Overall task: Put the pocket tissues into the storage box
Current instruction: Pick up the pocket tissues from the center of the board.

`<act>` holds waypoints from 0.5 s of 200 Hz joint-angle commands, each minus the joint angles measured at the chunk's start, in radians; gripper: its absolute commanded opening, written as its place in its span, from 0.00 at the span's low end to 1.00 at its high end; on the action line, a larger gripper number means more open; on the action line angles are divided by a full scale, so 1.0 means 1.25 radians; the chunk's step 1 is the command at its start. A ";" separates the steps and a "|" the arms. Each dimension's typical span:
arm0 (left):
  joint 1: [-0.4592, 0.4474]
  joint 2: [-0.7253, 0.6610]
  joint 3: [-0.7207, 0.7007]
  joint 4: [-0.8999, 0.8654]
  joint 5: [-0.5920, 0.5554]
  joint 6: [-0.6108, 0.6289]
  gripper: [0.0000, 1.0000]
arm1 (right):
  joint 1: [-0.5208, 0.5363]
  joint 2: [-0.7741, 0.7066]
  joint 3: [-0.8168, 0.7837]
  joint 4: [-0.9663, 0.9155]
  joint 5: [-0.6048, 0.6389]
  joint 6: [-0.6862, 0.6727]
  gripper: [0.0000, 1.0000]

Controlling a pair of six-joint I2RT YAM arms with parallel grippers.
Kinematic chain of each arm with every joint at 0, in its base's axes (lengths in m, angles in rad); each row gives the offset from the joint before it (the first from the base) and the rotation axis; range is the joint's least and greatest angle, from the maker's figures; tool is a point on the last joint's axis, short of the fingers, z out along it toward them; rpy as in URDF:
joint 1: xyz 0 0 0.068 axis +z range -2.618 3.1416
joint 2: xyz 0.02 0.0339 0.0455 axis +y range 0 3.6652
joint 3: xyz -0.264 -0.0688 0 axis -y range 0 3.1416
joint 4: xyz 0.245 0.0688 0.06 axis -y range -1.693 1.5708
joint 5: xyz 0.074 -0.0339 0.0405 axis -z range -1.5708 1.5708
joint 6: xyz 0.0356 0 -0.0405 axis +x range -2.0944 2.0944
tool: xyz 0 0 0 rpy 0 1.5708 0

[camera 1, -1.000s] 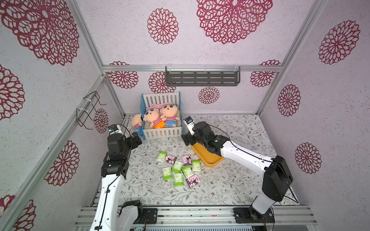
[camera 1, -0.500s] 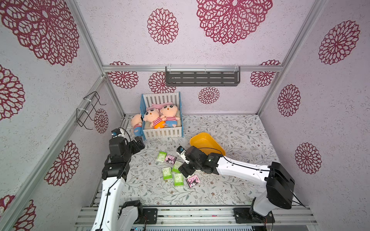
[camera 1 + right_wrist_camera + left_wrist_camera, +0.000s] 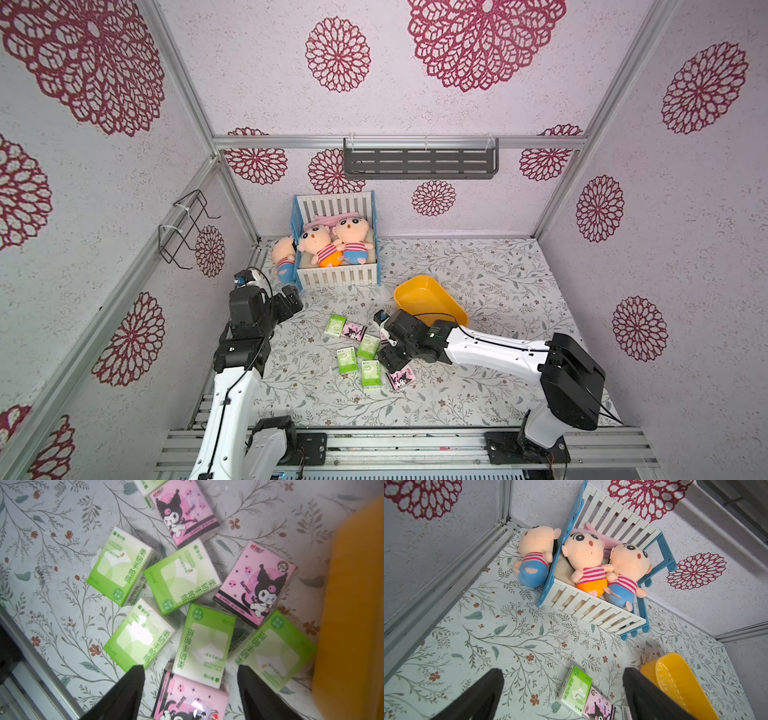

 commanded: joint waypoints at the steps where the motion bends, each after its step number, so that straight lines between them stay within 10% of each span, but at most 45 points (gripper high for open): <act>1: -0.007 -0.001 -0.008 0.002 0.008 -0.007 0.97 | -0.003 0.014 0.018 -0.012 0.001 0.033 0.77; 100: -0.010 -0.004 -0.012 -0.005 0.005 -0.005 0.97 | -0.003 0.089 0.049 -0.024 0.040 0.035 0.79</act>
